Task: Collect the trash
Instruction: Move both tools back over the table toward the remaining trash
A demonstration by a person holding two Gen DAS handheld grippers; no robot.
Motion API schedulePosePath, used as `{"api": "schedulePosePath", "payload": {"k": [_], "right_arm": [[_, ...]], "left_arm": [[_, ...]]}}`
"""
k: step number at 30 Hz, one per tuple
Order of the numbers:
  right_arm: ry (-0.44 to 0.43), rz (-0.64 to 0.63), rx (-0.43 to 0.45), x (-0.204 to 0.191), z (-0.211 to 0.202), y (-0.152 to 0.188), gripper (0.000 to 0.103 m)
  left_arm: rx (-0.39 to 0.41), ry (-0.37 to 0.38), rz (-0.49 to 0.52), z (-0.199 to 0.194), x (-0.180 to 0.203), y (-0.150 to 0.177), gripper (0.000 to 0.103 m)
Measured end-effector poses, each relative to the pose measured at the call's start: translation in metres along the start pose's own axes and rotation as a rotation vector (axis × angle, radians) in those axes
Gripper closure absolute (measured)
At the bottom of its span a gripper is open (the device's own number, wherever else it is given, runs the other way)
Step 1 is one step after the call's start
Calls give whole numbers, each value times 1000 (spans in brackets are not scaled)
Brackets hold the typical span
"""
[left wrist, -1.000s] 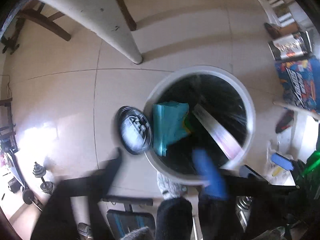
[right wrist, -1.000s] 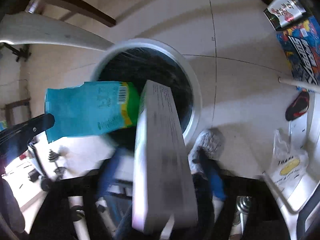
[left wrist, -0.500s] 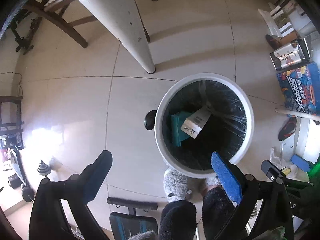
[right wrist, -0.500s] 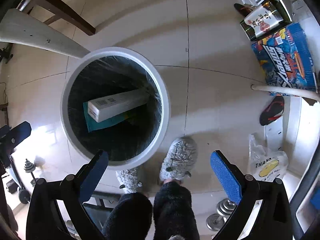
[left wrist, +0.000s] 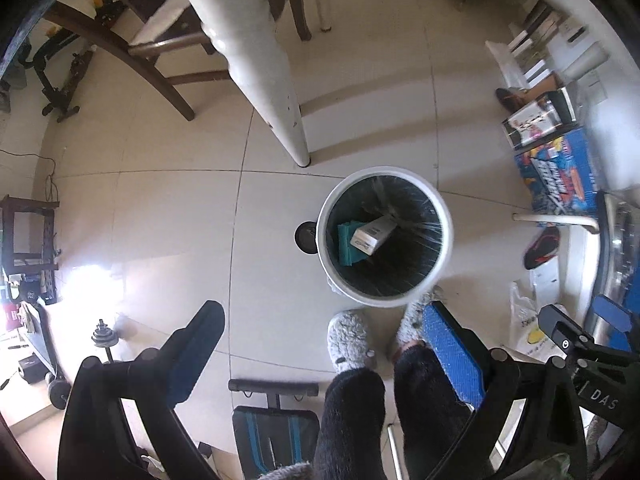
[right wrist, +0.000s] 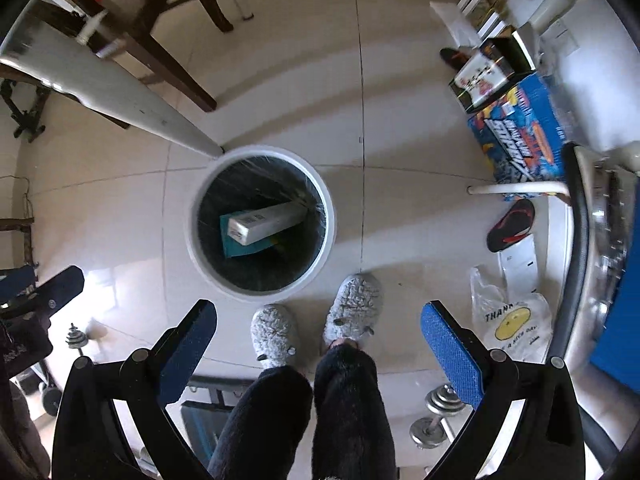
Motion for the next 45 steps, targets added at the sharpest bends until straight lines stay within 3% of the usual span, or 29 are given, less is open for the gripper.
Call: {"api": "schedulePosePath", "payload": {"k": [11,16,21,28,34,40,45], "right_arm": [[-47,37,35,21,-152,34,0],[-95,56,59,26,-223,41,0],[-162,114,85,45,-289,24,0],[-175,239,177,114,-352,-56,0],[-165,341,190,192,-347,-147,0],[-135,355,103,255,-295,-232,0],[-140,322,28,273,-248,-281,0]], "left_arm": [[45,45,31,-126,23,22,2],[103,45,33,-187,32,16,2],[213,31,74,-250,53,-32,2],[326,-30,112,-302,82,-124,2],[283,-29,128,-279,147,-196,2],[93,58,83,-200,221,-250,2],[-18,51,114,-139,263,-280,2]]}}
Point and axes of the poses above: each gripper's, at about its wrist camera, not at the fingertips, and z roughly the way its jaws point, x to its right, y to its underside, the point moved 9 cm from there along z, roughly the way its jaws point, and after that the axes turned 12 degrees about y, right-handed, at the moved point
